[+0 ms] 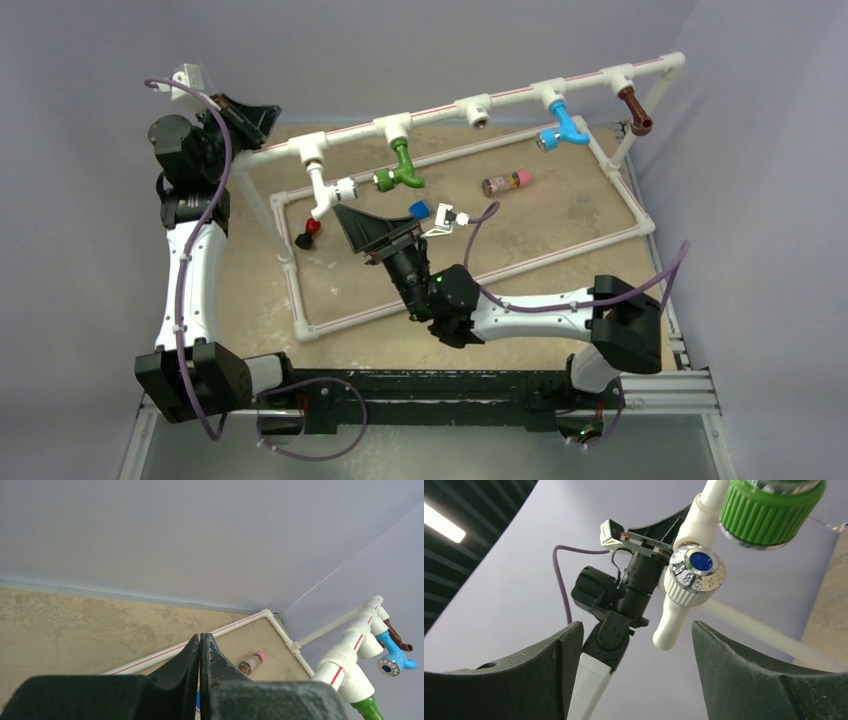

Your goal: Install the water faucets

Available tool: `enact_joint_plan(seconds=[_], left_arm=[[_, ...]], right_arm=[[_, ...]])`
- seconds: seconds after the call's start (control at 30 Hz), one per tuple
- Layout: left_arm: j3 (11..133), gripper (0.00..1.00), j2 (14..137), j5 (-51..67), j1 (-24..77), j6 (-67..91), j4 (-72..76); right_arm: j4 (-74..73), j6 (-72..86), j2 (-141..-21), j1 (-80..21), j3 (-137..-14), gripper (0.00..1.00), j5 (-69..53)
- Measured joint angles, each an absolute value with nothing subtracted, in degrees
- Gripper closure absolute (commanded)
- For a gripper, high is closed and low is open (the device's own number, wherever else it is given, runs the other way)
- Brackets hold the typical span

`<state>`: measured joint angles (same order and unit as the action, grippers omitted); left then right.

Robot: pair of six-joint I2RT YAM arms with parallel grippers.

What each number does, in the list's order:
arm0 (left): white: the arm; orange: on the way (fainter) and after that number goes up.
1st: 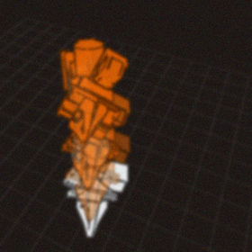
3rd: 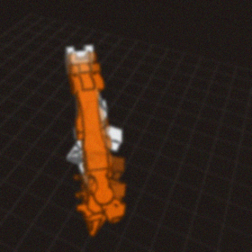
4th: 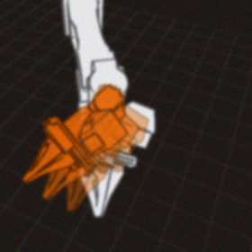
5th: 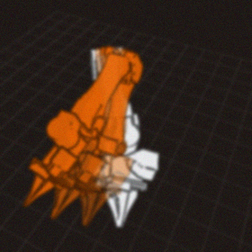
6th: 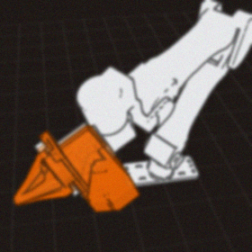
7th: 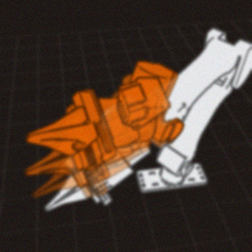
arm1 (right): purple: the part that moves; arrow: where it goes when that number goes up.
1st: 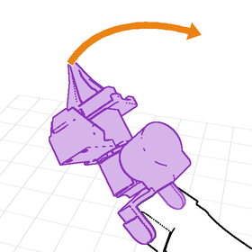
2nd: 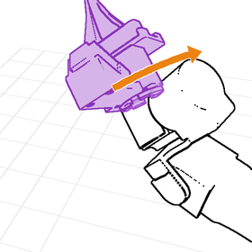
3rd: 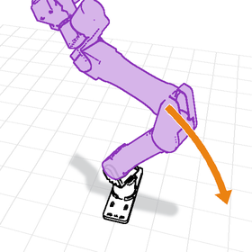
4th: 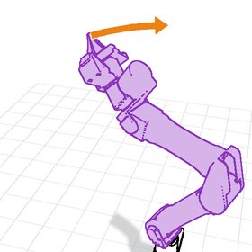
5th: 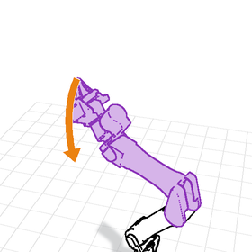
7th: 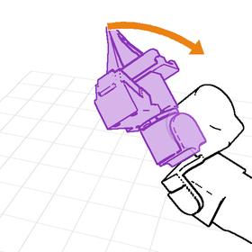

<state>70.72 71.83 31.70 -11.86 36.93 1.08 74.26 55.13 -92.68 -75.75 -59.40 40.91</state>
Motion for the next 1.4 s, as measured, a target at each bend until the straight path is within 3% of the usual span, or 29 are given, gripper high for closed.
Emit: enact_joint_plan(seconds=[0.4,0.8,1.03,1.4], left_arm=[[70.72,1.0,71.83,31.77,-11.9,36.93,1.1],[70.72,1.0,72.16,32.99,-12.25,37.1,1.85],[70.72,1.0,72.16,33.23,-12.27,37.12,1.89],[70.72,1.0,72.25,33.47,-12.34,37.32,2.04]], right_arm=[[68.49,33.47,-83.92,-75.75,-54.15,0.18,39.83],[57.98,-12.29,-77.52,-76.29,-53.63,0.14,31.07],[55.57,-42.65,-78.59,-77.62,-53.67,0.13,28.64],[56.42,-81.78,-89.69,-78.74,-59.77,0.13,28.86]])
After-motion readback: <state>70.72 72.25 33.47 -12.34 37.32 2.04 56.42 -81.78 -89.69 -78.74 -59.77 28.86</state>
